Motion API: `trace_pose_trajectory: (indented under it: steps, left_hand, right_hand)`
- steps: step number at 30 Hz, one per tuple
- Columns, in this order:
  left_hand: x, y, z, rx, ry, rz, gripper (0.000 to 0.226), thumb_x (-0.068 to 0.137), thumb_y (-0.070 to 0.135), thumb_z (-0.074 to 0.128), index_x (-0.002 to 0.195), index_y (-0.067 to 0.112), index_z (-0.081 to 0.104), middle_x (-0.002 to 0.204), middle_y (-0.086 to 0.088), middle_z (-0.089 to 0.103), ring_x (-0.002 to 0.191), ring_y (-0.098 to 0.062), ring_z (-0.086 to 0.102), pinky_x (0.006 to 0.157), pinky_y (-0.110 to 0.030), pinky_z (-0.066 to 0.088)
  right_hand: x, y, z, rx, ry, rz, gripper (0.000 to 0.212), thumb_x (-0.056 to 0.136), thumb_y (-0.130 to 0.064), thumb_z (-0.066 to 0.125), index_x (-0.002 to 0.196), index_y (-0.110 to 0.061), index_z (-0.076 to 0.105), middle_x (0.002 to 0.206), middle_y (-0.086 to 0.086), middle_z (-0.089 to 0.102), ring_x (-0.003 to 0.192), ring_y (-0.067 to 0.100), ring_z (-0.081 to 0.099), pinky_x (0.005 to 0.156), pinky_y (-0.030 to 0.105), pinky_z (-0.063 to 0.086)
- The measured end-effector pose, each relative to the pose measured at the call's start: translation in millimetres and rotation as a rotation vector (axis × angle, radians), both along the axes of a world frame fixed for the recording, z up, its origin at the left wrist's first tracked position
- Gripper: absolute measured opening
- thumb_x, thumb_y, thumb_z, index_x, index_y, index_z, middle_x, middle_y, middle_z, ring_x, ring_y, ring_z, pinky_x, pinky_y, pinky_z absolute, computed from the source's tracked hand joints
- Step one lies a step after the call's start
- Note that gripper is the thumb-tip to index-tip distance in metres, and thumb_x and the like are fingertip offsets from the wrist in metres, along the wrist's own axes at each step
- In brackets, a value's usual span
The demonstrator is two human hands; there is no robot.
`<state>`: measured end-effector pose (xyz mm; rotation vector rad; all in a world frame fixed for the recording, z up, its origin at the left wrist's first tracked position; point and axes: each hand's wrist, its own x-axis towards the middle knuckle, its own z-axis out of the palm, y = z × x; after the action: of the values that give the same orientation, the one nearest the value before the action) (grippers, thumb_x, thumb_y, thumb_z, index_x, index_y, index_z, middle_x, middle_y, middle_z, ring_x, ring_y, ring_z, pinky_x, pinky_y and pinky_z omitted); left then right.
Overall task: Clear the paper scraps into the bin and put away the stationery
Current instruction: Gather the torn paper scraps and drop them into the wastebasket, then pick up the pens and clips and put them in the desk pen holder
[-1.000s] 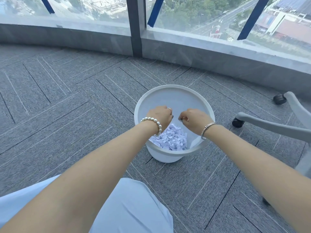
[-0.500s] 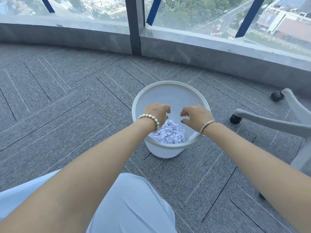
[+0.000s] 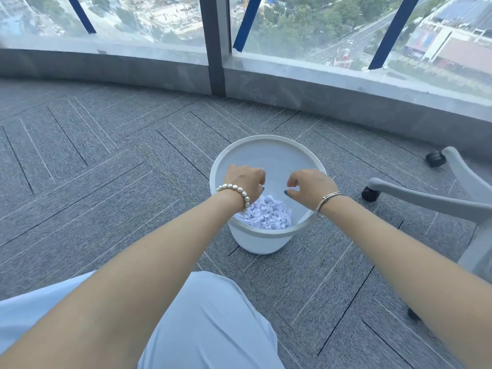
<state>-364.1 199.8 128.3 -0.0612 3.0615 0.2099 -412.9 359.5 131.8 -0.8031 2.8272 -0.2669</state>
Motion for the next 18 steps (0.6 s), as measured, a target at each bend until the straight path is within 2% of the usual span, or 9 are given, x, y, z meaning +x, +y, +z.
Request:
trace_pose_trajectory:
  steps: [4, 10, 14, 18]
  left_hand:
    - [0, -6, 5, 0.002, 0.012, 0.01, 0.019, 0.087, 0.027, 0.049, 0.104, 0.023, 0.058, 0.103, 0.005, 0.066, 0.102, -0.019, 0.057, 0.088, -0.032, 0.035]
    - [21, -29, 37, -0.048, 0.134, 0.101, 0.022, 0.088, 0.031, 0.046, 0.102, 0.021, 0.06, 0.101, 0.003, 0.066, 0.096, -0.019, 0.058, 0.082, -0.032, 0.039]
    - [70, -64, 64, -0.1, 0.188, 0.239, 0.026, 0.088, 0.033, 0.044, 0.094, 0.016, 0.063, 0.097, -0.002, 0.065, 0.09, -0.021, 0.058, 0.076, -0.032, 0.043]
    - [134, -123, 88, -0.2, 0.128, 0.395, 0.025, 0.088, 0.033, 0.044, 0.093, 0.016, 0.062, 0.098, -0.003, 0.064, 0.091, -0.023, 0.058, 0.069, -0.03, 0.041]
  right_hand:
    - [1, -2, 5, -0.023, 0.024, 0.01, 0.022, 0.083, -0.029, 0.054, 0.101, -0.018, 0.06, 0.107, 0.001, 0.064, 0.101, 0.021, 0.055, 0.086, 0.035, 0.046]
    - [9, -42, 28, -0.062, 0.072, 0.09, 0.026, 0.085, -0.031, 0.051, 0.105, -0.017, 0.059, 0.11, 0.003, 0.062, 0.104, 0.023, 0.054, 0.087, 0.037, 0.045]
    - [29, -100, 54, -0.11, 0.13, 0.242, 0.026, 0.085, -0.031, 0.05, 0.105, -0.016, 0.057, 0.109, 0.006, 0.062, 0.101, 0.025, 0.055, 0.082, 0.036, 0.046]
    - [67, -171, 77, -0.157, 0.125, 0.427, 0.025, 0.084, -0.031, 0.052, 0.103, -0.016, 0.058, 0.105, 0.007, 0.064, 0.098, 0.026, 0.057, 0.082, 0.037, 0.047]
